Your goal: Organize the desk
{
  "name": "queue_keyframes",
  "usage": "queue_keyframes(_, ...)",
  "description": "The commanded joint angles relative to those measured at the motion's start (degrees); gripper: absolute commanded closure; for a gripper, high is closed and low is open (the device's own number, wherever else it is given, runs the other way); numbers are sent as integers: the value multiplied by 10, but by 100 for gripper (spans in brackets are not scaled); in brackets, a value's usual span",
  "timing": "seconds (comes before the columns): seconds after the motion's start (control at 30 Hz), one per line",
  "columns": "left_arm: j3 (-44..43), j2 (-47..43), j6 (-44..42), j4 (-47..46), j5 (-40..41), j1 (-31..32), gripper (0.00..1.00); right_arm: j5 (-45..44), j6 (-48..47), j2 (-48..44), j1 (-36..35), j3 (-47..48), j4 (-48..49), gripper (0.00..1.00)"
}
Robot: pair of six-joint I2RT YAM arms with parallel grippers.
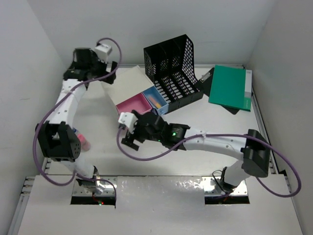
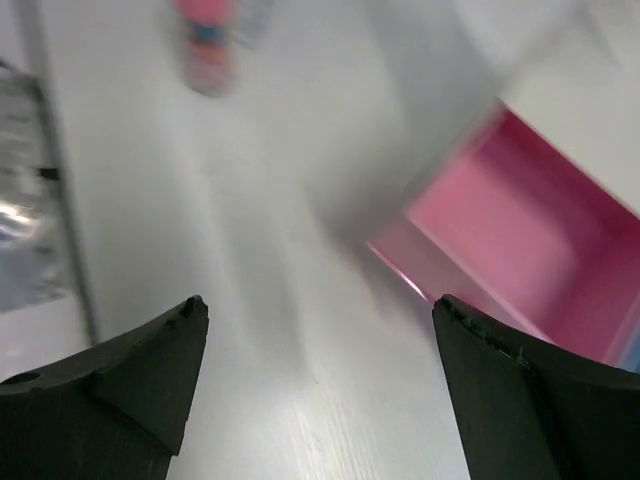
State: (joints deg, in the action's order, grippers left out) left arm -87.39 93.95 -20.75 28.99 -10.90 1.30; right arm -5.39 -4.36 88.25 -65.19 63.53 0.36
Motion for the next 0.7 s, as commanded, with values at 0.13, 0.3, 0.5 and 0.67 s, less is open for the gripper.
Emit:
queue_keyframes(0.13, -74, -162, -31, 171, -121, -161, 5, 171, -19, 228, -5, 261, 6, 10)
queue_keyframes(0.3, 53, -300, -80, 189, -56, -165, 3, 223, 19, 363, 3, 408, 11, 8)
queue_keyframes(0.5, 138, -378, -51, 156, 41, -168, 3, 326, 21, 463, 23, 431, 122, 4)
queue_keyframes(0.67, 156, -379, -46, 154, 15, -168, 3, 354, 58, 538, 22, 469, 176, 4)
